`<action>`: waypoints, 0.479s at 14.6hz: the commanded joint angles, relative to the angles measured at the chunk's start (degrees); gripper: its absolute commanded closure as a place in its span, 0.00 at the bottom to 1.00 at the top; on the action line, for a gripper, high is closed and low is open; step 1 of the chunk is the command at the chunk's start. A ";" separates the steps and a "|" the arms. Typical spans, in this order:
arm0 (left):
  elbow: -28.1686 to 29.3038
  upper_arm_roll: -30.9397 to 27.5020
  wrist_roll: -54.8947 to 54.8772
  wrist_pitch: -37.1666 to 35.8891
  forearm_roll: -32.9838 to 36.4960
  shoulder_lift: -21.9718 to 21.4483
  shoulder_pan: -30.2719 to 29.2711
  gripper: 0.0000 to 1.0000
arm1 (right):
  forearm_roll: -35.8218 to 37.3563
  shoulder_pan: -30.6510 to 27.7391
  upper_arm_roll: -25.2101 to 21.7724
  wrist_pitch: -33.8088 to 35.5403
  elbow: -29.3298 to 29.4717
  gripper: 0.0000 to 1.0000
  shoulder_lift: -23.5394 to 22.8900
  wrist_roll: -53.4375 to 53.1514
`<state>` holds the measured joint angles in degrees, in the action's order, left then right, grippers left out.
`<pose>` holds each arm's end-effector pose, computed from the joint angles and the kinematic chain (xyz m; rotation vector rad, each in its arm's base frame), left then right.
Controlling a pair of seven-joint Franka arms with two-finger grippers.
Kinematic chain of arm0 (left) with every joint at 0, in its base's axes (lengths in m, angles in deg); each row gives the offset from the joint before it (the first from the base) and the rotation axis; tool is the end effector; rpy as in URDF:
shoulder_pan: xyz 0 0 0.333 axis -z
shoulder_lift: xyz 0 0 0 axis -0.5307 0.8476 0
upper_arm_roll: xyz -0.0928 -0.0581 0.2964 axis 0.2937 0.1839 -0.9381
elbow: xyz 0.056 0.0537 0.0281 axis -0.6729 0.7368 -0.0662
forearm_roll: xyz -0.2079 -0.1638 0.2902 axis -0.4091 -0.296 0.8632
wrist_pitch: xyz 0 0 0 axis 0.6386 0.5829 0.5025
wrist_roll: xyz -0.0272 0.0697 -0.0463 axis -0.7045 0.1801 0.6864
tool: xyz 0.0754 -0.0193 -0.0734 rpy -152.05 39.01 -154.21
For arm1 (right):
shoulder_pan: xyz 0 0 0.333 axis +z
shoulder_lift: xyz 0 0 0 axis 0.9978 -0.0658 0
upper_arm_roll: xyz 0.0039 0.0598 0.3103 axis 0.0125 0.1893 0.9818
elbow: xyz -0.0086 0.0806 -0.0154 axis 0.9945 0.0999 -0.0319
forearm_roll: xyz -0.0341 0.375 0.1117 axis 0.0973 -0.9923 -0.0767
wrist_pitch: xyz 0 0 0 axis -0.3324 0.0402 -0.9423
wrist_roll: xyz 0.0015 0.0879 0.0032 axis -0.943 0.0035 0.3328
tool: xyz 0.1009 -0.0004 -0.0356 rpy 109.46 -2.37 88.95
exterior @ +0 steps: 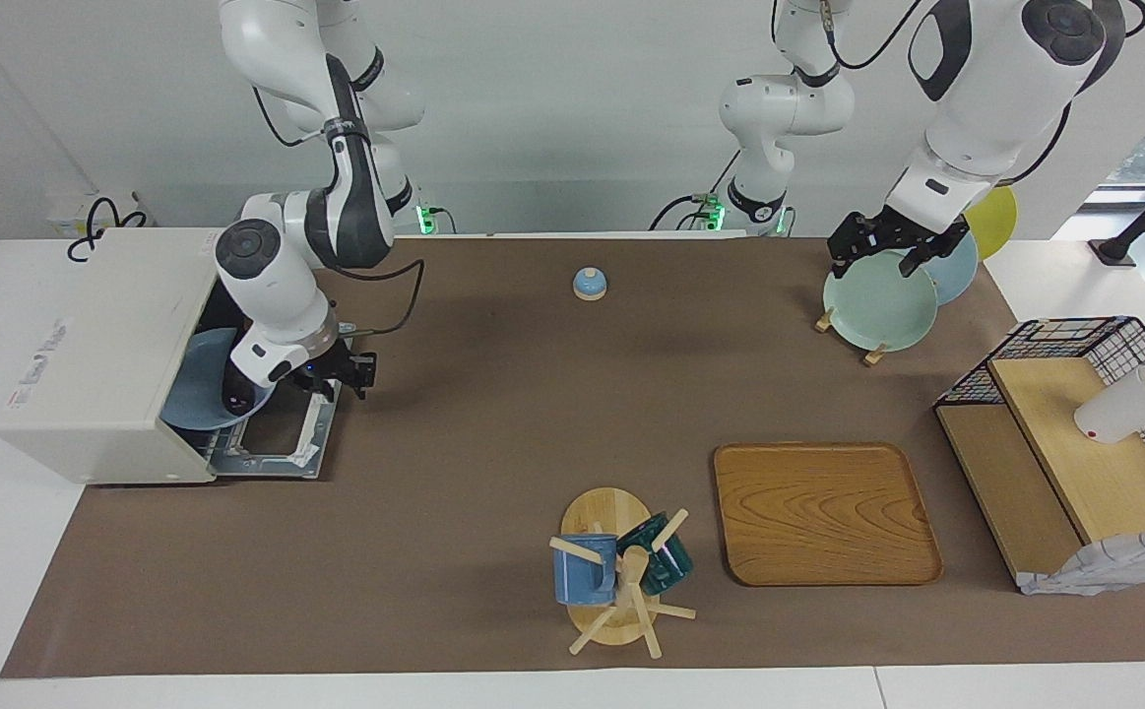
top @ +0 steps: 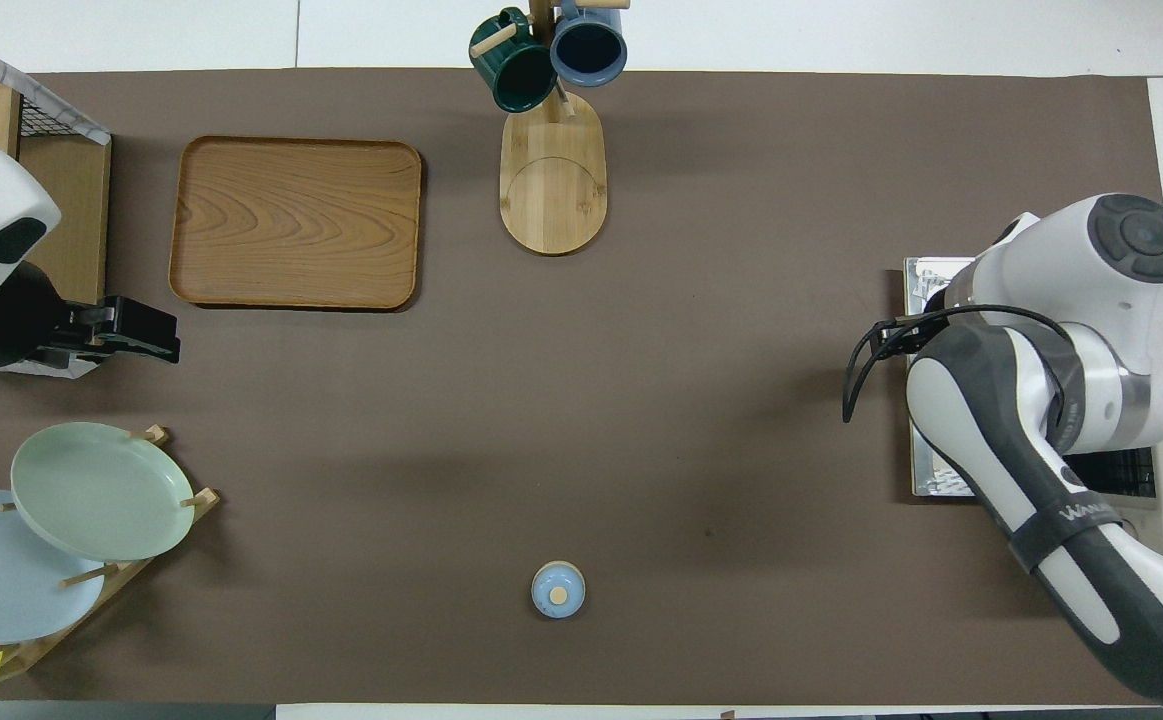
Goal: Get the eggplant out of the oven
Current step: 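Reach the right gripper into the toaster oven and grasp the blue plate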
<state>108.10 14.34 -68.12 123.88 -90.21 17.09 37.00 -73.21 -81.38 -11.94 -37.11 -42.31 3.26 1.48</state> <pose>0.5264 -0.0812 0.5892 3.1146 -0.0688 -0.1422 0.5648 0.0264 0.3701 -3.1369 -0.0974 0.1266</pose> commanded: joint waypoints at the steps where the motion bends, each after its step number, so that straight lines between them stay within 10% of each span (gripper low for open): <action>1: 0.87 0.72 -0.10 -0.06 0.46 -1.30 -0.73 0.00 | 4.74 -0.54 -0.47 3.54 1.29 0.38 1.61 -1.02; 7: 0.96 0.72 -0.19 -0.50 0.46 -1.30 -0.64 0.00 | 6.96 -6.42 -0.38 4.95 -1.17 0.38 2.93 4.07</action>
<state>108.10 14.59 -68.12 123.87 -90.21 17.08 37.00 -66.88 -85.96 -12.73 -32.27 -41.64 4.94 3.59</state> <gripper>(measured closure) 0.000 0.379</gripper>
